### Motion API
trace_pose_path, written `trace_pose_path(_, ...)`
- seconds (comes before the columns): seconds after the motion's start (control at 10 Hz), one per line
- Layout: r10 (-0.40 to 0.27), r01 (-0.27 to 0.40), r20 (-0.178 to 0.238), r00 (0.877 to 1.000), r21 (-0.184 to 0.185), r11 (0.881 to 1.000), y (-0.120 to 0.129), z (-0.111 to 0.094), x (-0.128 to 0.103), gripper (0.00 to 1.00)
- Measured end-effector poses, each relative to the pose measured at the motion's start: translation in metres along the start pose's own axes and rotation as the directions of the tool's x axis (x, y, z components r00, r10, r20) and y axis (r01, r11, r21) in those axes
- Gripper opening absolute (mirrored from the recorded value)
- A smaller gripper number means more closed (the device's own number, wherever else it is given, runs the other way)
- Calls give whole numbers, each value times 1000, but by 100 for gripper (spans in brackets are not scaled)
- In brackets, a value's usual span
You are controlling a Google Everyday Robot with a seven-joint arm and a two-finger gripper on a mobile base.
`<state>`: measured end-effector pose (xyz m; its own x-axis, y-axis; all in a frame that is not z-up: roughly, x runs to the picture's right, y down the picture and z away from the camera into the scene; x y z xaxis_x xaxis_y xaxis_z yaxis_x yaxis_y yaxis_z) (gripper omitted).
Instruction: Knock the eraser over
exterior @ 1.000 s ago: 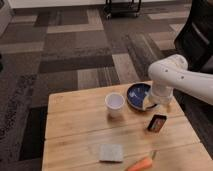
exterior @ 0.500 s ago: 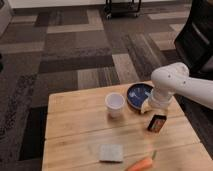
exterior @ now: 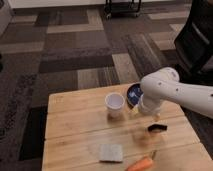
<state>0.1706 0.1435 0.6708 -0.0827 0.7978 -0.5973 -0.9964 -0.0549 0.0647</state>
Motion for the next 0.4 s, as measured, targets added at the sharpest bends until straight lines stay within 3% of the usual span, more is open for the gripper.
trace_pose_path(0.4, -2, 2, 1, 1000, 2, 1000, 0, 0, 0, 65)
